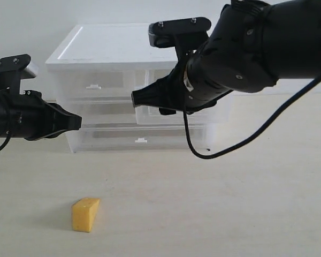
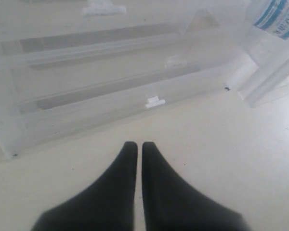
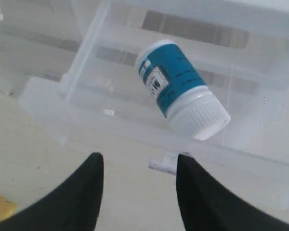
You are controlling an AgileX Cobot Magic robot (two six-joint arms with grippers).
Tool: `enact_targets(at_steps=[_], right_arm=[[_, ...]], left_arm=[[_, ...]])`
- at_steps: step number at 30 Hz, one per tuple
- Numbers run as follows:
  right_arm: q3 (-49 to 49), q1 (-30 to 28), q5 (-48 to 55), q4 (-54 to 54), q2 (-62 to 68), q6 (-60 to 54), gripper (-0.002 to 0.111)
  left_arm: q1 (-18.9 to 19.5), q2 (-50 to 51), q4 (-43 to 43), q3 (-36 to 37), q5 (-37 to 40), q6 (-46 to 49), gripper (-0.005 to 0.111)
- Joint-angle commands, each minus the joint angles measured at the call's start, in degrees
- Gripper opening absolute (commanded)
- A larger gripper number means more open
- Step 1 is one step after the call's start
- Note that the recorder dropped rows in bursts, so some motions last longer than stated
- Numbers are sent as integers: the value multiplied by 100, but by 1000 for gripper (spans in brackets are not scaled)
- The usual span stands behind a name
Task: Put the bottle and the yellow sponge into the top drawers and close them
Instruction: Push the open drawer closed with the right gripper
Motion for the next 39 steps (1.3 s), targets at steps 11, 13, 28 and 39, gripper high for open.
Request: enact_targets(at_steps=[11, 13, 28, 39], right_arm=[[-274, -243, -194, -386, 460, 134, 43], [-274, -353, -314, -386, 471, 181, 43], [-274, -772, -1284, -361, 471, 249, 43], [-274, -971, -1945, -392, 803, 468, 43]], left_arm=[[4, -67, -32, 26, 108, 43, 4], [4, -67, -32, 26, 108, 43, 4], [4, -67, -32, 26, 107, 55, 4], [4, -67, -32, 26, 107, 68, 4]])
